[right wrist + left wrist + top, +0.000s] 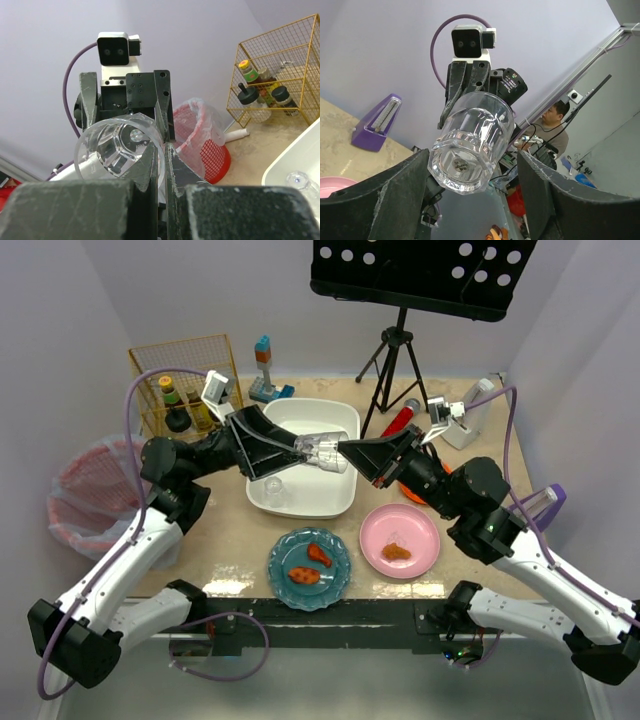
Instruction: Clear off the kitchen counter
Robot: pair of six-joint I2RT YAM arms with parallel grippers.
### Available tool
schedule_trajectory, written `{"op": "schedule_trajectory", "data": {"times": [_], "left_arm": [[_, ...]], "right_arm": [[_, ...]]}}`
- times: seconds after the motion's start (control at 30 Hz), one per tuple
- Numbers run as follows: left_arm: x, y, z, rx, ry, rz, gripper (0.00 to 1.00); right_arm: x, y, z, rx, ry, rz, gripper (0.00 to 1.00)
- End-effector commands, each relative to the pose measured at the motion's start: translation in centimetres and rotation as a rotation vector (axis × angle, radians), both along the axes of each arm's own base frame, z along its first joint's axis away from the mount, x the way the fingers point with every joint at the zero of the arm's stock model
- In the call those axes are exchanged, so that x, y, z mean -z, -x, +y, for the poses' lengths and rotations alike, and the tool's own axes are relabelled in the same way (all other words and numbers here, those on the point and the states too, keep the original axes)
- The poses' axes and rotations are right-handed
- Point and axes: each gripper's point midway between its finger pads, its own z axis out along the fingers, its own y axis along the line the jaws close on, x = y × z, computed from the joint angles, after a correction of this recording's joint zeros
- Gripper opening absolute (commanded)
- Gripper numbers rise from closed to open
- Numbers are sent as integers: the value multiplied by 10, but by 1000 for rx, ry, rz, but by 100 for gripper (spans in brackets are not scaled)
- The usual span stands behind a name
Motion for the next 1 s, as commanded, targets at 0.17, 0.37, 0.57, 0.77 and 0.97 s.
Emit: {"op": "schedule_trajectory", "data": {"times": [0.17,0.37,0.57,0.77,0.97], "left_arm": [[-13,9,-1,26,55,-50,55],[-15,12,-1,43,63,-56,20],[-17,11,-1,34,61,-77,0],[-7,-34,3,-88,-58,-79,0],[33,-102,18,-300,-280,-45,0]], "right_arm": [[-14,6,-4,-14,-51,-38,0],[-14,4,-4,-4,-51,-33,1],[-1,-14,-18,117,0,49,51],[17,-32,-79,411,-9,224,61],[18,-16,-141,567,-82,275,62]]}}
